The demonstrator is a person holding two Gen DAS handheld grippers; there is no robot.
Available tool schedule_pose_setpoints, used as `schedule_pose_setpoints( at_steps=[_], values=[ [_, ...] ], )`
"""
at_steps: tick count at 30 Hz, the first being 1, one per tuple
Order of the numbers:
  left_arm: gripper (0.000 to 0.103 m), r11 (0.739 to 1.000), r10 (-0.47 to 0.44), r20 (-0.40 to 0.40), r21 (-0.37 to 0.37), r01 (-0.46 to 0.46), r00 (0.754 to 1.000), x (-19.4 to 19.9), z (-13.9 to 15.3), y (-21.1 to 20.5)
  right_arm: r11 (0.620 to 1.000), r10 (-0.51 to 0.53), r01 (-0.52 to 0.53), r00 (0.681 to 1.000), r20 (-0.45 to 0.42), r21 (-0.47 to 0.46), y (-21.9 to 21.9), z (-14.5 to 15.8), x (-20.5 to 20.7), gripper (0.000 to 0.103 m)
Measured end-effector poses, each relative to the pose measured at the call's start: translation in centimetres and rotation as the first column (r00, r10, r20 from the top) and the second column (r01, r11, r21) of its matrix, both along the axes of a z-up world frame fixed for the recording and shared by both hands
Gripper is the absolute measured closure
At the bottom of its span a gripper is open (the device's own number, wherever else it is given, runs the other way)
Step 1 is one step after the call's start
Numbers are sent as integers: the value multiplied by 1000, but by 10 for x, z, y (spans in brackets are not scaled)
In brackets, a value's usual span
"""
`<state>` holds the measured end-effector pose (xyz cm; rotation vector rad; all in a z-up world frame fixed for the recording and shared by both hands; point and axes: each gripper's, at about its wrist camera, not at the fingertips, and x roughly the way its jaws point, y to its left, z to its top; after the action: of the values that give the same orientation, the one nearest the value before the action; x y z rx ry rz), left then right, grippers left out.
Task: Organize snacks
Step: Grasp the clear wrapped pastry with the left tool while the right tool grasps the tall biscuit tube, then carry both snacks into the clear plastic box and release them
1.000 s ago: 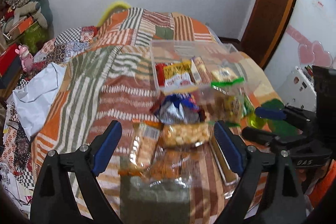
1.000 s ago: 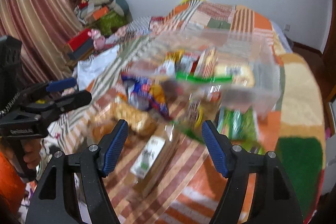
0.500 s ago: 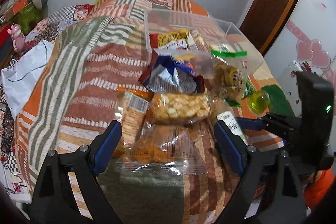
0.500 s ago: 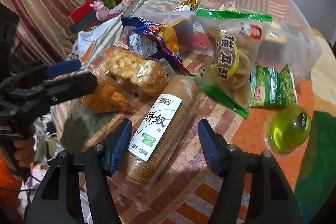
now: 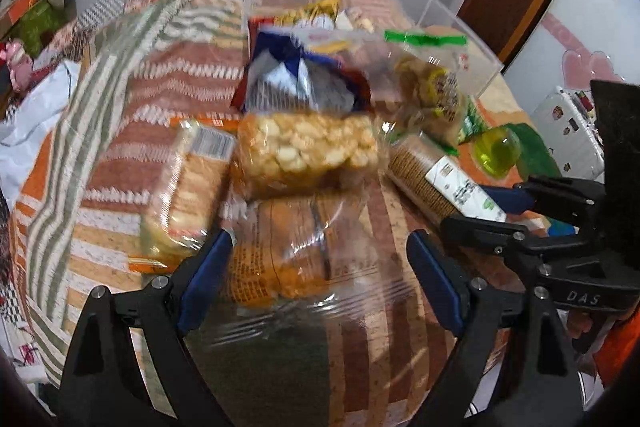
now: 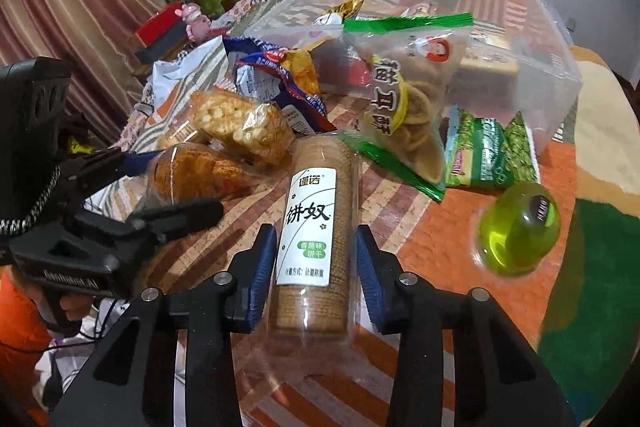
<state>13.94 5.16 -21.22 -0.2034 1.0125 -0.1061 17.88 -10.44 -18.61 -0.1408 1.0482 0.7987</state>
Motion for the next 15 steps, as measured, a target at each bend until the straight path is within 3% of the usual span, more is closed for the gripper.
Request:
schedule_pose_setpoints(
  at_steps=[2,6,7,9,15],
  values=[
    [14,1000,7,-17,-19,-7,1000,3,-8,0,1000,1,-1,1000,-9,-1,8,-3,2,65],
    [24,999,38,8,16,-38,999,5,-8,0,1000,-5,5,1000,-17,2,14,-8,5,65],
    [28,999,49,14,14,-50,999,4,-8,1,1000,-6,6,1000,-13,1,14,-8,4,67],
    [51,997,70,19,40,-70,997,1,-8,3,1000,-8,8,1000,-1,2,13,-8,2,67],
    [55,996,94,28,-10,-94,995,-9,-3,14,1000,-20,20,1000,7,19,3,-1,-3,69]
  ],
)
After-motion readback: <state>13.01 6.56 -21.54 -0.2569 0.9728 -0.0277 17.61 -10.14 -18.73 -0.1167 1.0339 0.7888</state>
